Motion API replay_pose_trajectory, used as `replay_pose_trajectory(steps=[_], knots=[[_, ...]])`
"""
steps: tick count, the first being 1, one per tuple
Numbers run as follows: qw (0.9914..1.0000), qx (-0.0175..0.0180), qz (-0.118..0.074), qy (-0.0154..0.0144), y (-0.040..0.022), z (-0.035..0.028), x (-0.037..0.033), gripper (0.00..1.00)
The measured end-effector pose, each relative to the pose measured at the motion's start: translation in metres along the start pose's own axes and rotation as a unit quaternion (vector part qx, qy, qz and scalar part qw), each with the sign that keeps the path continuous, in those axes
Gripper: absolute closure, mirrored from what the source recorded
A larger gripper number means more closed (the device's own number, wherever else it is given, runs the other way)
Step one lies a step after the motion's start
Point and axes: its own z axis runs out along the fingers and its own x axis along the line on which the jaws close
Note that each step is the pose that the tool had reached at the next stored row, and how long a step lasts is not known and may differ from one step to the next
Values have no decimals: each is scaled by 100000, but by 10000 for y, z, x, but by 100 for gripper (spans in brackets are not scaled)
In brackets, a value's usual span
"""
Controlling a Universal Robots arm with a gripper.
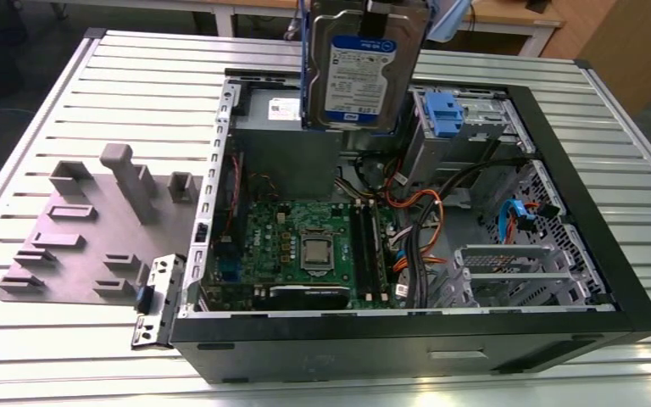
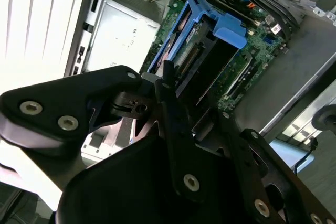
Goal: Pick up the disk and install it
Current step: 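Pick up the disk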
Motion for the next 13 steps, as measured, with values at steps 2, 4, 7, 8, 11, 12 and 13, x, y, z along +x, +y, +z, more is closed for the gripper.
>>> replay_pose_trajectory(steps=[2,4,7,8,11,12,13], knots=[[100000,1,6,-6,-4,-2,54,65],[100000,-2,10,-4,-8,-4,110,65],[100000,2,14,-8,-14,-6,187,65],[100000,2,15,-8,-16,-7,212,65],[100000,1,18,-6,-21,-10,284,65],[100000,3,19,-12,-23,-10,305,65],[100000,2,21,-8,-25,-11,327,65]])
